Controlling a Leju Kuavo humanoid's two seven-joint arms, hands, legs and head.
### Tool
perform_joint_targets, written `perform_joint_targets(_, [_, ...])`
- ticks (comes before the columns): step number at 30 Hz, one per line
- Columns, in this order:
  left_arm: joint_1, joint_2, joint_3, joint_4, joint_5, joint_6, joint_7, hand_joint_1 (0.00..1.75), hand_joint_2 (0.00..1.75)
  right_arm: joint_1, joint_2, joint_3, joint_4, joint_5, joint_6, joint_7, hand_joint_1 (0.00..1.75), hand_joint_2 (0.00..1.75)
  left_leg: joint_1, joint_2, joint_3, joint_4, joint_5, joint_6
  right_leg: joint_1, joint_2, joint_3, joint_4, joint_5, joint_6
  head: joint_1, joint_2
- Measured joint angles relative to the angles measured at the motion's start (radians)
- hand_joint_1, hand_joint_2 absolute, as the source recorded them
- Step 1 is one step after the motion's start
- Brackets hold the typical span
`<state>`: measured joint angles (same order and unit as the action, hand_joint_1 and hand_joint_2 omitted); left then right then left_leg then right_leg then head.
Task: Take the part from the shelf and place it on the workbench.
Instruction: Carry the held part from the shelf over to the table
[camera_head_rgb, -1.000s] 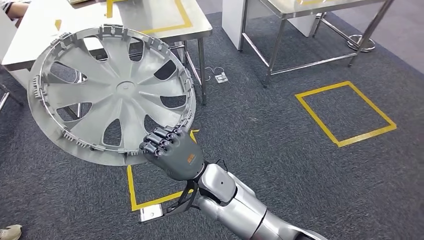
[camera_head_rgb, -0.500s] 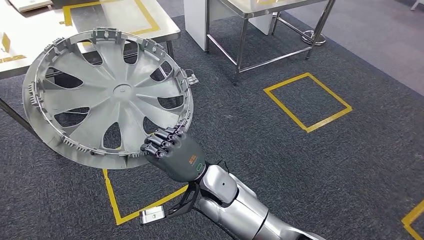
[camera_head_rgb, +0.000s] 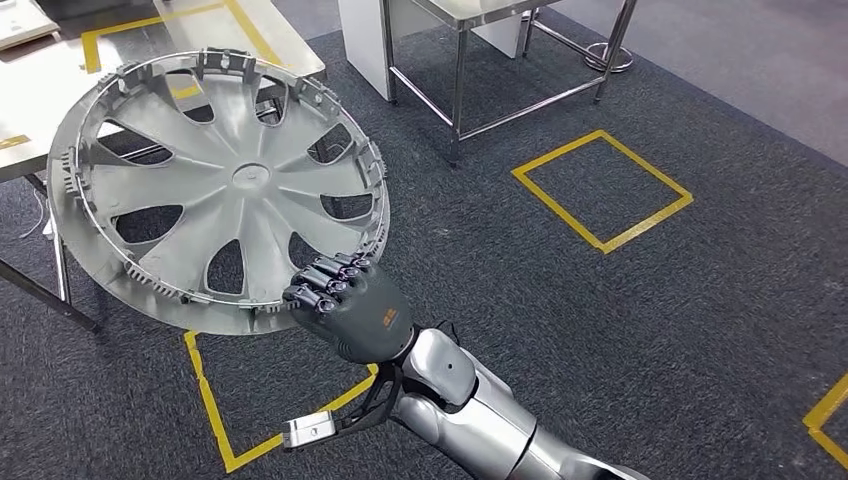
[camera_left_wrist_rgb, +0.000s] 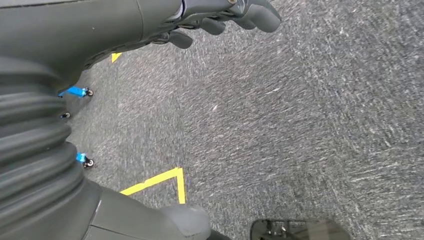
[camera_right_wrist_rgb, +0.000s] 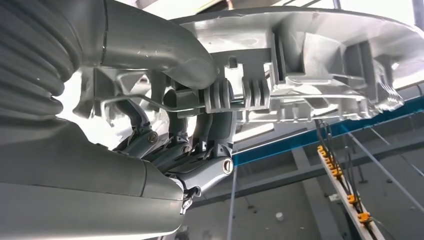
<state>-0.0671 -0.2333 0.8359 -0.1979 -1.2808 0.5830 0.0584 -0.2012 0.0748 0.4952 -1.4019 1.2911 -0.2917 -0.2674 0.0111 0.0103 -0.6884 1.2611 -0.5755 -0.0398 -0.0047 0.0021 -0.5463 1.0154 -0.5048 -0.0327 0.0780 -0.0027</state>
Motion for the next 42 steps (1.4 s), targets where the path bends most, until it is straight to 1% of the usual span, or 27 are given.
perform_joint_targets(1, [0.003, 0.001, 0.001, 0.0, 0.0, 0.0, 0.0, 0.0, 1.75, 0.002, 0.0, 0.0, 0.0, 0.001, 0.0, 0.0, 1.75, 1.75, 0.0, 0.0, -0.039, 0.042, 0.004, -0.002, 0.0, 0.004, 0.012, 0.0, -0.01, -0.001, 0.0, 0.0])
perform_joint_targets(2, [0.006, 0.001, 0.001, 0.0, 0.0, 0.0, 0.001, 0.0, 1.75, 0.005, 0.0, 0.0, 0.0, 0.001, 0.0, 0.0, 1.75, 1.75, 0.0, 0.0, -0.062, 0.049, 0.028, -0.003, 0.0, 0.009, 0.025, 0.0, -0.021, 0.0, 0.0, 0.0])
perform_joint_targets(3, [0.008, 0.002, 0.002, 0.001, 0.0, 0.0, 0.002, 0.0, 1.75, 0.007, 0.0, 0.0, 0.0, 0.001, 0.0, 0.0, 1.75, 1.75, 0.0, -0.001, -0.065, 0.018, 0.072, -0.002, -0.001, 0.014, 0.042, 0.0, -0.033, 0.003, 0.0, 0.0])
perform_joint_targets(5, [0.011, 0.003, 0.003, 0.002, -0.001, 0.0, 0.006, 0.0, 1.75, 0.009, 0.0, 0.0, 0.0, 0.001, 0.0, 0.001, 1.75, 1.75, 0.0, -0.004, -0.033, -0.108, 0.171, 0.003, -0.001, 0.02, 0.072, 0.0, -0.061, 0.01, -0.002, 0.0])
perform_joint_targets(6, [0.011, 0.003, 0.003, 0.002, -0.001, -0.001, 0.008, 0.0, 1.75, 0.009, 0.0, 0.0, 0.0, 0.001, 0.0, 0.001, 1.75, 1.75, -0.002, -0.007, -0.012, -0.163, 0.193, 0.008, 0.0, 0.022, 0.081, 0.0, -0.075, 0.016, -0.006, 0.0])
perform_joint_targets(7, [0.011, 0.004, 0.004, 0.002, -0.001, -0.001, 0.011, 0.0, 1.75, 0.008, 0.0, 0.0, 0.0, 0.001, 0.0, 0.0, 1.75, 1.75, -0.003, -0.01, 0.002, -0.197, 0.196, 0.014, 0.001, 0.024, 0.087, -0.003, -0.085, 0.022, -0.008, 0.0])
perform_joint_targets(10, [0.01, 0.003, 0.005, 0.002, -0.002, -0.001, 0.019, 0.0, 1.75, 0.005, 0.0, 0.0, 0.0, 0.001, -0.001, -0.001, 1.75, 1.75, -0.004, -0.013, 0.025, -0.221, 0.163, 0.037, 0.001, 0.026, 0.099, 0.001, -0.083, 0.04, -0.011, 0.0])
perform_joint_targets(12, [0.011, 0.003, 0.006, 0.002, -0.002, 0.001, 0.022, 0.0, 1.75, 0.002, 0.0, 0.0, 0.001, -0.001, 0.0, -0.001, 1.75, 1.75, 0.001, -0.014, 0.05, -0.229, 0.147, 0.047, 0.001, 0.019, 0.06, 0.08, -0.06, 0.05, -0.007, 0.0])
perform_joint_targets(14, [0.011, 0.002, 0.007, 0.002, -0.002, 0.002, 0.021, 0.0, 1.75, -0.001, 0.0, 0.0, 0.004, -0.004, -0.002, -0.002, 1.75, 1.75, 0.004, -0.014, 0.077, -0.237, 0.129, 0.052, -0.001, 0.011, -0.032, 0.205, -0.068, 0.058, -0.001, 0.0])
perform_joint_targets(16, [0.013, 0.001, 0.008, 0.002, -0.002, 0.003, 0.021, 0.0, 1.75, 0.001, 0.0, 0.0, 0.008, -0.006, -0.003, -0.002, 1.75, 1.75, 0.004, -0.015, 0.109, -0.243, 0.104, 0.051, -0.003, 0.009, -0.118, 0.277, -0.136, 0.059, 0.002, 0.0])
perform_joint_targets(17, [0.015, 0.001, 0.009, 0.002, -0.002, 0.003, 0.021, 0.0, 1.75, 0.002, 0.0, 0.0, 0.01, -0.007, -0.003, -0.002, 1.75, 1.75, 0.004, -0.016, 0.129, -0.245, 0.089, 0.05, -0.003, 0.009, -0.145, 0.276, -0.168, 0.06, 0.003, 0.0])
perform_joint_targets(18, [0.016, 0.001, 0.009, 0.002, -0.002, 0.003, 0.021, 0.0, 1.75, 0.003, -0.001, 0.0, 0.012, -0.008, -0.003, -0.001, 1.75, 1.75, 0.005, -0.017, 0.151, -0.245, 0.073, 0.048, -0.004, 0.007, -0.16, 0.25, -0.178, 0.06, 0.004, 0.0])
perform_joint_targets(19, [0.016, 0.001, 0.01, 0.002, -0.002, 0.003, 0.021, 0.0, 1.75, 0.003, -0.001, 0.0, 0.013, -0.009, -0.004, -0.001, 1.75, 1.75, 0.006, -0.018, 0.174, -0.245, 0.056, 0.046, -0.004, 0.005, -0.166, 0.204, -0.154, 0.061, 0.004, 0.0])
perform_joint_targets(22, [0.018, 0.002, 0.01, 0.004, -0.002, 0.003, 0.022, 0.0, 1.75, 0.007, -0.003, 0.0, 0.02, -0.011, -0.005, -0.002, 1.75, 1.75, 0.003, -0.017, 0.222, -0.244, 0.004, 0.031, -0.002, -0.015, -0.164, 0.056, 0.059, 0.051, 0.001, 0.0])
perform_joint_targets(23, [0.018, 0.002, 0.01, 0.003, -0.002, 0.004, 0.023, 0.0, 1.75, 0.008, -0.004, 0.0, 0.022, -0.012, -0.007, -0.003, 1.75, 1.75, 0.001, -0.016, 0.239, -0.244, -0.01, 0.023, 0.0, -0.018, -0.159, 0.037, 0.101, 0.043, -0.002, 0.0])
perform_joint_targets(25, [0.013, 0.003, 0.011, 0.003, -0.002, 0.004, 0.026, 0.0, 1.75, 0.006, -0.002, 0.0, 0.023, -0.014, -0.008, -0.003, 1.75, 1.75, 0.001, -0.013, 0.263, -0.233, -0.015, 0.007, 0.002, -0.015, -0.136, 0.035, 0.096, 0.023, -0.003, 0.0])
perform_joint_targets(26, [0.011, 0.003, 0.011, 0.002, -0.002, 0.005, 0.027, 0.0, 1.75, 0.004, -0.002, 0.0, 0.023, -0.015, -0.009, -0.002, 1.75, 1.75, 0.002, -0.012, 0.26, -0.207, -0.003, 0.001, 0.001, -0.012, -0.123, 0.033, 0.089, 0.014, -0.004, 0.0])
perform_joint_targets(27, [0.007, 0.003, 0.011, 0.002, -0.002, 0.005, 0.026, 0.0, 1.75, 0.001, -0.001, -0.001, 0.023, -0.016, -0.009, -0.002, 1.75, 1.75, 0.003, -0.012, 0.236, -0.162, 0.01, -0.003, 0.001, -0.011, -0.11, 0.032, 0.081, 0.006, -0.004, 0.0])
perform_joint_targets(29, [0.003, 0.003, 0.011, 0.002, -0.002, 0.007, 0.025, 0.0, 1.75, -0.002, 0.0, -0.001, 0.024, -0.016, -0.011, -0.003, 1.75, 1.75, 0.003, -0.012, 0.152, -0.041, 0.007, -0.008, 0.001, -0.008, -0.084, 0.031, 0.061, -0.005, -0.007, 0.0])
perform_joint_targets(31, [0.006, 0.003, 0.011, 0.003, -0.002, 0.008, 0.025, 0.0, 1.75, -0.003, 0.0, -0.001, 0.024, -0.019, -0.013, -0.003, 1.75, 1.75, 0.0, -0.012, 0.064, 0.04, -0.068, -0.007, 0.003, -0.003, -0.054, 0.03, 0.034, -0.01, -0.008, 0.0])
perform_joint_targets(32, [0.008, 0.003, 0.012, 0.003, -0.001, 0.009, 0.026, 0.0, 1.75, -0.003, 0.0, -0.001, 0.025, -0.021, -0.014, -0.004, 1.75, 1.75, -0.001, -0.012, 0.034, 0.046, -0.111, -0.003, 0.004, 0.001, -0.036, 0.029, 0.019, -0.012, -0.007, 0.0])
perform_joint_targets(33, [0.011, 0.004, 0.012, 0.003, -0.001, 0.009, 0.026, 0.0, 1.75, -0.004, 0.0, -0.001, 0.026, -0.025, -0.015, -0.005, 1.75, 1.75, -0.004, -0.013, 0.014, 0.028, -0.134, 0.003, 0.006, 0.004, -0.016, 0.029, 0.004, -0.013, -0.008, 0.0])
perform_joint_targets(34, [0.013, 0.004, 0.012, 0.003, 0.0, 0.01, 0.027, 0.0, 1.75, -0.004, 0.0, -0.001, 0.028, -0.029, -0.015, -0.007, 1.75, 1.75, -0.007, -0.013, 0.003, -0.01, -0.122, 0.011, 0.007, 0.006, 0.005, 0.029, -0.012, -0.013, -0.008, 0.0])
perform_joint_targets(36, [0.016, 0.006, 0.012, 0.003, 0.0, 0.01, 0.027, 0.0, 1.75, -0.004, 0.0, -0.001, 0.034, -0.035, -0.017, -0.012, 1.75, 1.75, -0.018, -0.014, -0.006, -0.118, 0.008, 0.031, 0.011, 0.009, 0.039, 0.029, -0.043, -0.01, -0.009, 0.0])
perform_joint_targets(38, [0.018, 0.007, 0.012, 0.004, 0.0, 0.011, 0.027, 0.0, 1.75, -0.006, 0.001, -0.001, 0.04, -0.037, -0.02, -0.018, 1.75, 1.75, -0.026, -0.02, -0.001, -0.187, 0.129, 0.043, 0.017, 0.015, 0.063, 0.029, -0.072, -0.002, -0.01, 0.0])
perform_joint_targets(40, [0.017, 0.006, 0.013, 0.004, 0.0, 0.011, 0.029, 0.0, 1.75, -0.009, 0.003, 0.0, 0.043, -0.036, -0.022, -0.019, 1.75, 1.75, -0.021, -0.025, 0.017, -0.198, 0.153, 0.048, 0.023, 0.019, 0.077, 0.048, -0.078, 0.008, -0.01, 0.0])
perform_joint_targets(42, [0.013, 0.004, 0.013, 0.004, 0.0, 0.011, 0.029, 0.0, 1.75, -0.012, 0.004, 0.0, 0.043, -0.035, -0.022, -0.019, 1.75, 1.75, -0.014, -0.025, 0.037, -0.201, 0.15, 0.056, 0.024, 0.016, 0.054, 0.112, -0.06, 0.02, -0.008, 0.0])
